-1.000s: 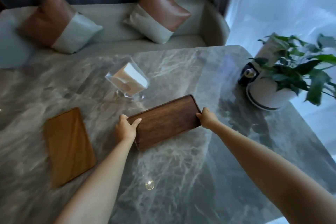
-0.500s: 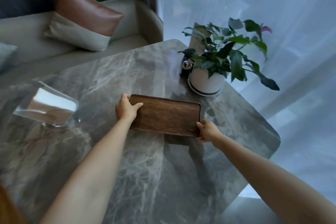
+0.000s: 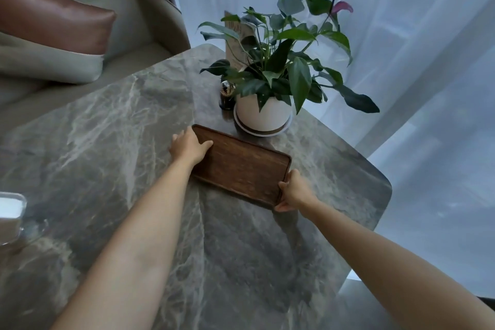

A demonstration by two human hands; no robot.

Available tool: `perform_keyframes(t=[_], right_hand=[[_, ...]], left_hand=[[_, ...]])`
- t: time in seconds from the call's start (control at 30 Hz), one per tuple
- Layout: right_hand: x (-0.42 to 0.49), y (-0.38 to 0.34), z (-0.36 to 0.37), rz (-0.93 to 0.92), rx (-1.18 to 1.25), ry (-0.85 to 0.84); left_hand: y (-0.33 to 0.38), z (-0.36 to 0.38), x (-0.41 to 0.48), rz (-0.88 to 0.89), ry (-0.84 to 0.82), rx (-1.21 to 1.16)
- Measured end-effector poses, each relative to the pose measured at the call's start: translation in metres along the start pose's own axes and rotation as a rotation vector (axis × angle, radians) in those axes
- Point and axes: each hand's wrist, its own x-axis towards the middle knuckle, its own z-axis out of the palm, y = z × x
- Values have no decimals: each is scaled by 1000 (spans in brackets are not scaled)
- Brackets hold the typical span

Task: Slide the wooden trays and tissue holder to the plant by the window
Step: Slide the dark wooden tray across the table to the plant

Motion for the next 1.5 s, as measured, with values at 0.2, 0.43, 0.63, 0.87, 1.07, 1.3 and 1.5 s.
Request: perform_keyframes(t=[0.2, 0.43, 0.63, 0.87, 1.07, 1.3, 1.5], right_hand=[[22, -6, 2, 77, -29, -78], [34, -15, 9, 60, -38, -70], [36, -22, 4, 151, -51, -147], [30, -31, -3, 164, -154, -179], [21, -28, -2, 60, -312, -69], [-6, -43, 13, -250, -571, 163], [-30, -69, 46, -459, -812, 226]], left_hand=[[16, 9, 23, 83, -4, 161], [19, 22, 52, 153, -35, 240], [19, 32, 64, 202, -24, 272], [16, 38, 62, 281, 41, 276], [8, 33, 50, 283, -31, 234], [-24, 13, 13, 285, 12, 260], [-67, -25, -33, 272, 118, 332]])
